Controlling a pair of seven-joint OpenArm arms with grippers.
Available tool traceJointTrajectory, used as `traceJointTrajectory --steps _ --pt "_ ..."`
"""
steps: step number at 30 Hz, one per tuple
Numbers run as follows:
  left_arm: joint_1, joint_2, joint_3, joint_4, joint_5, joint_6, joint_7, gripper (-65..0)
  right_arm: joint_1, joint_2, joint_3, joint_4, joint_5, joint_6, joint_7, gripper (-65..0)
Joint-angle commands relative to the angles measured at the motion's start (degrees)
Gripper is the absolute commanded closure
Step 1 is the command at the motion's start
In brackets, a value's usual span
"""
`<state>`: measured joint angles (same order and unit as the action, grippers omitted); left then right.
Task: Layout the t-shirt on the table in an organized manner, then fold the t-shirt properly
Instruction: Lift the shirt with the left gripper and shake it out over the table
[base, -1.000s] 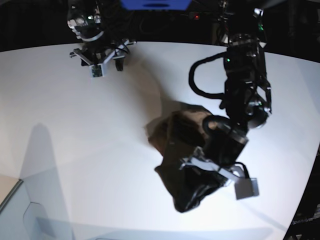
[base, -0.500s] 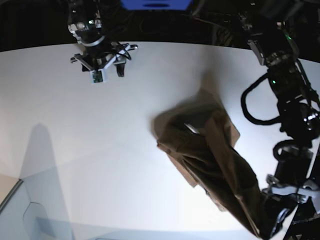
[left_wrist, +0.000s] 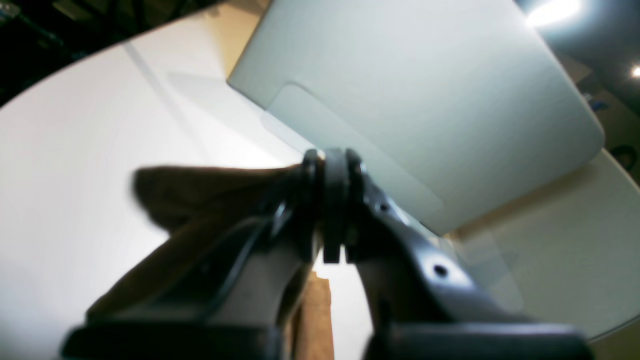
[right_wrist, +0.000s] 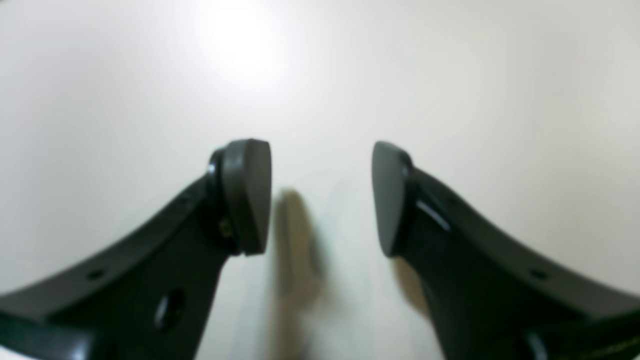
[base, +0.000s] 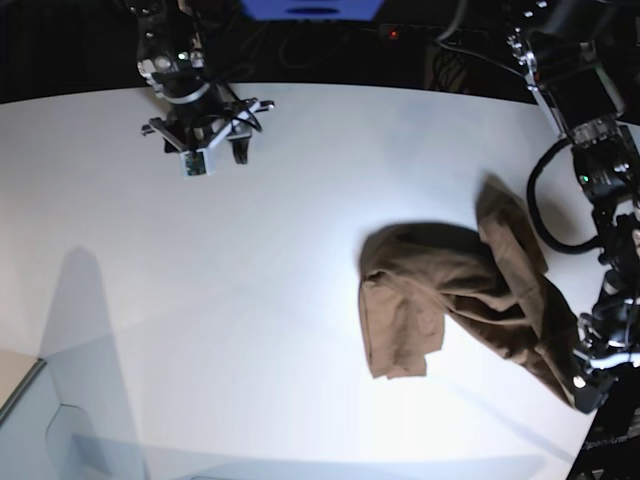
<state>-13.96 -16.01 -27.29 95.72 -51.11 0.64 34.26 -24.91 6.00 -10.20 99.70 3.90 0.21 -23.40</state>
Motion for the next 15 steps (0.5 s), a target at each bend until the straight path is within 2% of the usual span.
traceJointTrajectory --steps 1,6,11,15 --pt "-1.0 -0.7 -0.3 1.4 -1.0 -1.0 -1.8 -0.5 0.6 0.1 0.0 0.3 0.2 0.1 0.9 -32.8" --pt "-1.1 0.0 0.3 6.5 -1.3 -1.0 -1.4 -0.4 1.1 0.0 0.0 -2.1 0.2 0.1 1.4 -32.8" --pt "-0.4 6.5 10.4 14.1 -3.7 -1.0 -1.2 -0.6 0.9 0.4 0.6 -1.5 0.2 0.1 1.4 -32.8" --pt "4.9 11.7 20.8 15.1 -3.6 -1.0 -1.2 -2.8 0.6 0.5 4.4 -1.4 -0.1 0.1 1.0 -32.8"
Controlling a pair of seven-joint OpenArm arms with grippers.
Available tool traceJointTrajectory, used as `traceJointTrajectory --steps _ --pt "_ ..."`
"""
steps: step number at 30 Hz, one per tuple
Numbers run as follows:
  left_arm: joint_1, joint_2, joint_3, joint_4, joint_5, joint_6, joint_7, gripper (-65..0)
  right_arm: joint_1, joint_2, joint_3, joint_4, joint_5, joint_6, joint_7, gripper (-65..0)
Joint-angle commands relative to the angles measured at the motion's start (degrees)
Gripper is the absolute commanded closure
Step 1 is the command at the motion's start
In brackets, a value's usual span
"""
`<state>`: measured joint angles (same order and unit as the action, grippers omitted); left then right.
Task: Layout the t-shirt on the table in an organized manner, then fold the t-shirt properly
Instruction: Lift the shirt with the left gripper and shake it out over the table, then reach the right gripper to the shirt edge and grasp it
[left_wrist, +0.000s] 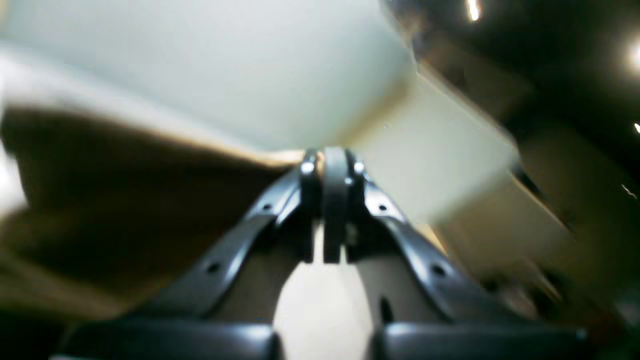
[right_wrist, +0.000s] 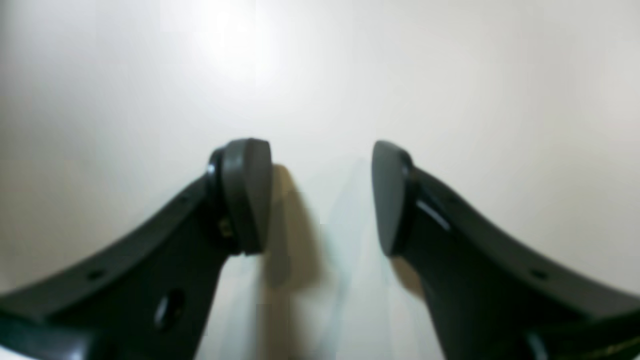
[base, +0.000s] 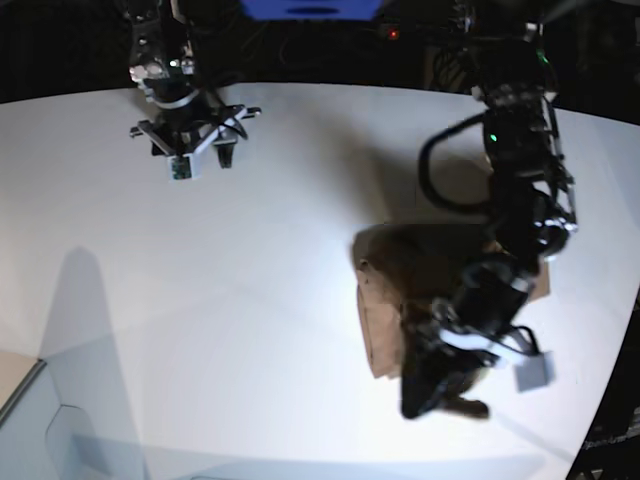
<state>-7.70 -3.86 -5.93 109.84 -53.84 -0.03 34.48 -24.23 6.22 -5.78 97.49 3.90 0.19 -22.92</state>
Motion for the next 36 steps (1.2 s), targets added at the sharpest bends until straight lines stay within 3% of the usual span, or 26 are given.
traceJointTrajectory --steps 1,5,7,10,13,20,24,27,30,36 --pt "-0.4 0.0 2.1 0.5 -0.9 -0.4 -1.5 -5.9 -0.2 0.2 1.2 0.8 -0.1 0.1 0.5 -32.8" --pt "2.5 0.0 12.7 -0.2 -1.1 -0.4 -1.6 -27.9 -1.8 0.2 6.0 1.0 -0.1 0.1 0.8 -32.8" --pt "3.7 0.0 16.5 0.2 -1.2 -0.4 -1.6 -34.7 -2.2 0.2 8.6 1.7 0.1 0.1 0.7 -32.8" --pt "4.4 -0.9 20.8 0.2 -0.9 -0.4 -1.6 -33.8 -2.3 0.1 10.9 1.9 0.2 0.1 0.5 -32.8" --pt "4.1 -4.3 20.0 -0.4 -0.9 -0.4 -2.1 -33.6 -2.3 0.1 11.5 2.1 0.2 0.1 0.5 -32.8" --pt "6.8 -10.4 -1.9 -6.8 -1.4 -0.3 -2.1 -33.7 -1.6 -0.2 11.2 2.1 0.2 0.1 0.8 -32.8" --pt "9.2 -10.9 -15.7 -12.2 -0.8 -0.3 -2.3 -33.7 1.0 -0.7 10.0 1.8 0.2 0.1 0.5 -32.8" --pt "9.1 -10.9 -21.7 -19.1 -0.8 -0.3 -2.2 -33.7 1.5 -0.9 10.0 1.8 0.2 0.1 0.5 -33.1" --pt "6.6 -12.1 -22.8 -26.5 -0.8 -0.3 -2.3 -33.7 1.7 -0.9 8.0 1.9 0.2 0.2 0.8 -33.1" --pt "-3.8 -13.1 -15.7 -45.7 -0.8 -0.3 -2.4 -33.7 4.2 -0.8 5.9 2.1 0.0 0.2 0.5 -33.2"
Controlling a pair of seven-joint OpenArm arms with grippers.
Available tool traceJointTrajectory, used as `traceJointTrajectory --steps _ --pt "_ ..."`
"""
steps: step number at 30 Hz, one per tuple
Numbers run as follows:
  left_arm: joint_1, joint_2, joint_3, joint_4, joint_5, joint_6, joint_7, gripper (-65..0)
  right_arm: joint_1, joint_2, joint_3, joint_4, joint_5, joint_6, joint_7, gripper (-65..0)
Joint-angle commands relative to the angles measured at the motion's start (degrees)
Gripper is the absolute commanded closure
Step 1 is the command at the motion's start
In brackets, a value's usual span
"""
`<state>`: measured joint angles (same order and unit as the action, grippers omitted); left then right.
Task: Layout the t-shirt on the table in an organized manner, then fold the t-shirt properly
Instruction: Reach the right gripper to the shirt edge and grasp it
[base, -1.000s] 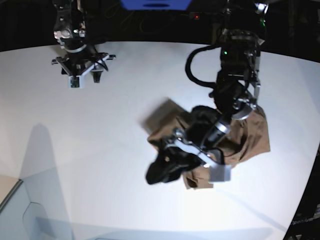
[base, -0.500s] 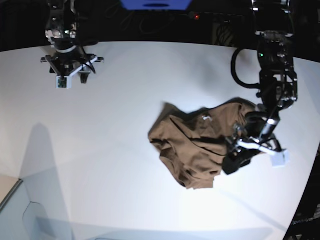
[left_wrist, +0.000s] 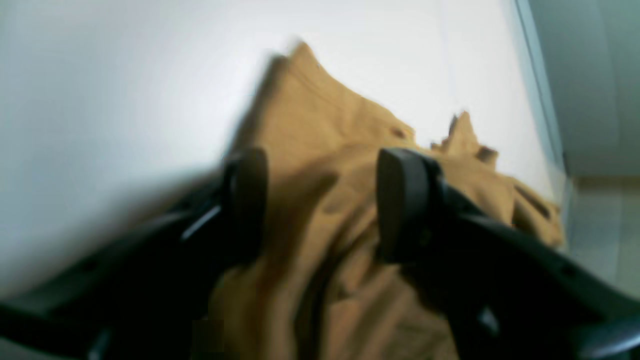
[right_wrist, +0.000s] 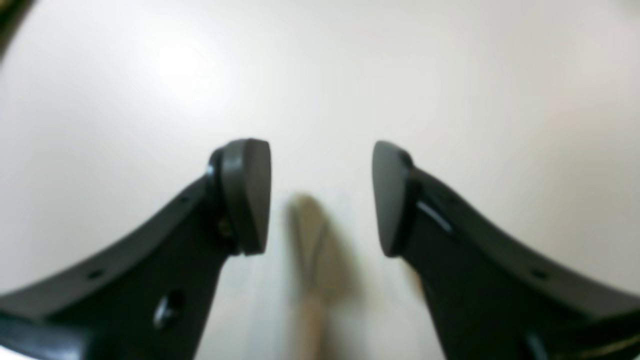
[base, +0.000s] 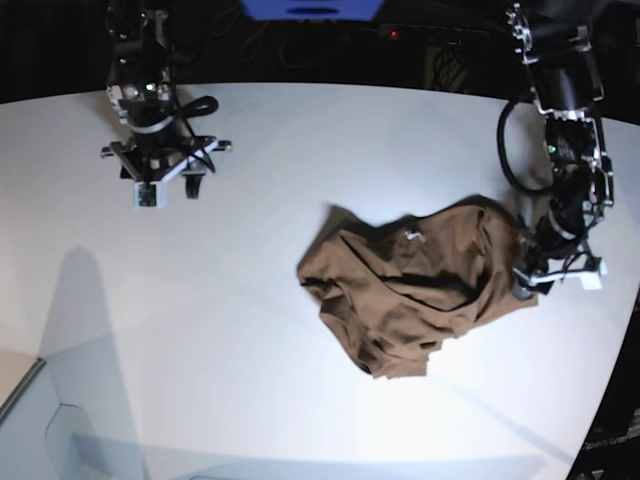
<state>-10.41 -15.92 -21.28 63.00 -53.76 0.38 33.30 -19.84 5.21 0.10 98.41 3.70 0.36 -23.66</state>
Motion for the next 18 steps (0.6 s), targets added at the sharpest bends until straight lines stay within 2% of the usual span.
traceJointTrajectory --steps 1,6,10,13,18 --pt "-1.8 -1.0 0.4 0.5 -0.9 -0.7 -1.3 -33.7 -0.1 0.2 -0.1 1.1 0.4 0.0 1.2 -33.2" --pt "-4.1 -1.0 2.4 -0.1 0.9 -0.7 -3.1 -33.7 1.1 0.1 -0.9 1.1 0.4 0.0 1.2 -33.3" --pt "-4.0 -0.6 3.5 -0.1 12.2 -0.7 -9.1 -33.7 4.1 0.2 -4.5 1.9 0.4 0.0 1.2 -33.4" --pt "-2.6 -0.4 3.4 0.1 18.1 -0.7 -10.0 -33.7 8.9 0.2 -7.6 1.5 0.4 0.0 1.1 -33.4" --pt "-1.0 -0.9 3.3 -0.1 19.2 -0.7 -10.0 -33.7 19.2 0.0 -13.1 -3.3 0.4 0.0 1.0 -35.2"
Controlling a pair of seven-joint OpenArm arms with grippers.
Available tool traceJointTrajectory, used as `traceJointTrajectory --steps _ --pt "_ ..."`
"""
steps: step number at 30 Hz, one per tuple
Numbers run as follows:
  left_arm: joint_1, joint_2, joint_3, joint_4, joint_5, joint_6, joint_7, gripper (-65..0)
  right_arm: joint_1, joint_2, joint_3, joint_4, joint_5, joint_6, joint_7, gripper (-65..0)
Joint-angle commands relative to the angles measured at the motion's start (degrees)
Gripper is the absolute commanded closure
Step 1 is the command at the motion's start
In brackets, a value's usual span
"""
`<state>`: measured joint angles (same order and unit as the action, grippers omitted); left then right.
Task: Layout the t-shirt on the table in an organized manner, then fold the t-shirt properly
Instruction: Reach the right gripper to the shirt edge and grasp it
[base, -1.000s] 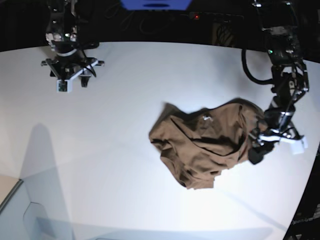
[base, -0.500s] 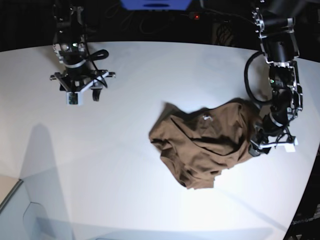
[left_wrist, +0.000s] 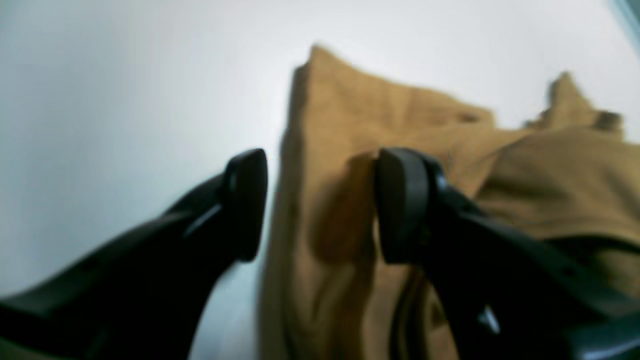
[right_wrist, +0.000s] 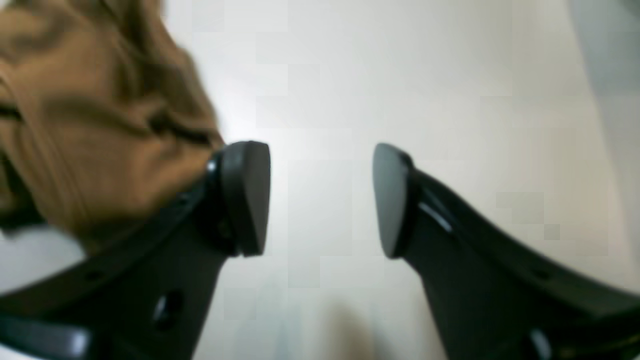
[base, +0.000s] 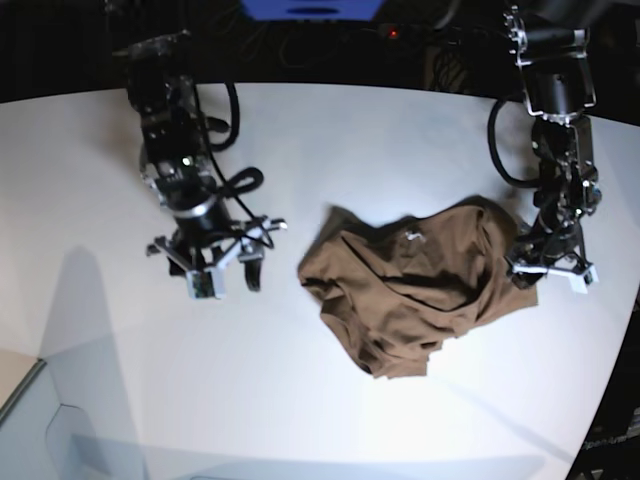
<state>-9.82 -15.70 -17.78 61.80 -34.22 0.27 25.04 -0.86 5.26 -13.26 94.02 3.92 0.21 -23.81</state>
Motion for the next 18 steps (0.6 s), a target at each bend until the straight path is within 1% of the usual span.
traceJointTrajectory --steps 1,3,9,12,14,16,18 --pt "-1.3 -1.1 -0.2 1.1 -0.4 -0.6 -1.8 -33.7 2.3 -0.1 -1.0 -0.7 0.2 0.2 1.2 -36.5" --pt "-0.3 -1.1 -0.1 1.1 -0.4 -0.6 -1.7 -33.7 5.3 -0.8 -3.7 -3.8 0.1 0.2 1.2 -39.0" --pt "-0.1 -0.8 0.0 1.1 -0.3 -0.6 -1.6 -33.7 12.8 -1.3 -12.3 -10.8 -0.1 0.2 1.8 -47.9" --pt "0.0 -0.7 0.0 1.1 -0.3 -0.6 -1.6 -33.7 15.8 -2.3 -15.5 -13.5 -0.2 0.2 1.8 -49.0" --pt "1.1 -0.7 0.0 1.2 -0.3 -0.6 -1.6 -33.7 18.0 -3.3 -15.7 -16.5 -0.2 0.2 2.0 -49.0" --pt "1.7 -0.7 0.0 1.3 -0.3 -0.6 -1.6 -33.7 19.7 -4.2 -15.7 -20.0 0.1 0.2 3.5 -48.9" --pt "2.3 -0.8 0.0 1.2 -0.3 -0.6 -1.6 -33.7 20.4 -4.5 -15.6 -22.0 0.1 0.2 5.6 -48.9"
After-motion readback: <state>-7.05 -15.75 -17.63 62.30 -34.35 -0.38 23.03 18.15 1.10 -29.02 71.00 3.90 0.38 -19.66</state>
